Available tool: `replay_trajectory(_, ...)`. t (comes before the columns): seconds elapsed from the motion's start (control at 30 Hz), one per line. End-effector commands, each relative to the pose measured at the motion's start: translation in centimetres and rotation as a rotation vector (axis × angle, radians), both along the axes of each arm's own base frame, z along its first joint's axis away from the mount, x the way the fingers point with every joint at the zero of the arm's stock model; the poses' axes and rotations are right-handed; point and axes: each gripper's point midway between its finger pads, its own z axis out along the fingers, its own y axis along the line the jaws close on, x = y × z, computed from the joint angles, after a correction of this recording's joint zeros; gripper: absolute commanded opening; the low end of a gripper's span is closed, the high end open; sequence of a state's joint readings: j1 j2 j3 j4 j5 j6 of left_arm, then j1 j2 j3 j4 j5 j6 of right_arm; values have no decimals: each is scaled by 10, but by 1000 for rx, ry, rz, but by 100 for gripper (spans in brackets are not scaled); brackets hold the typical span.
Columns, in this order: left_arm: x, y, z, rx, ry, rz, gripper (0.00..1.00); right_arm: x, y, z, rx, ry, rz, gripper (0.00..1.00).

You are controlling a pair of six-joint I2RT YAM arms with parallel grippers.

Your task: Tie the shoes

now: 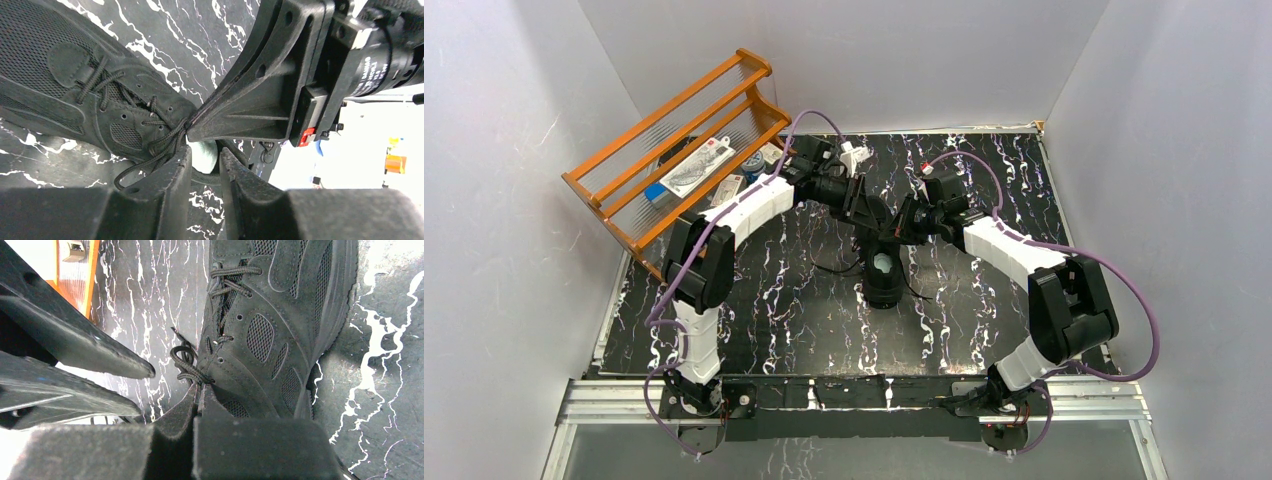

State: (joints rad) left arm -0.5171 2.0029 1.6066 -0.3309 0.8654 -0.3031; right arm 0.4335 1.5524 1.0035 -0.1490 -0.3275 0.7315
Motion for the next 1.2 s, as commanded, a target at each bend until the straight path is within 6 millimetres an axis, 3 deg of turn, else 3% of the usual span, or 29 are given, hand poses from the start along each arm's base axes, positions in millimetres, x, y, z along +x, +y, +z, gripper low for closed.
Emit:
replay_trajectory(0.0,11,5,31,-28,-77,6,29,17,0,10,0,-74,-25,0)
replay_trajectory(0.23,9,2,13,-82,-31,-58,43,16,0,9,-2,-68,-26,0)
replay_trajectory(0.67,1,-11,-8,-236,-16,-163,43,16,1,12,6,-75,-17,0)
replay_trajectory(0.87,-5,-7,-12,-234,4,-167,17,17,0,13,6,-75,-33,0)
replay_trajectory(1.17,-2,-4,-17,-172,-22,-136,5,20,4,16,25,-71,-25,0)
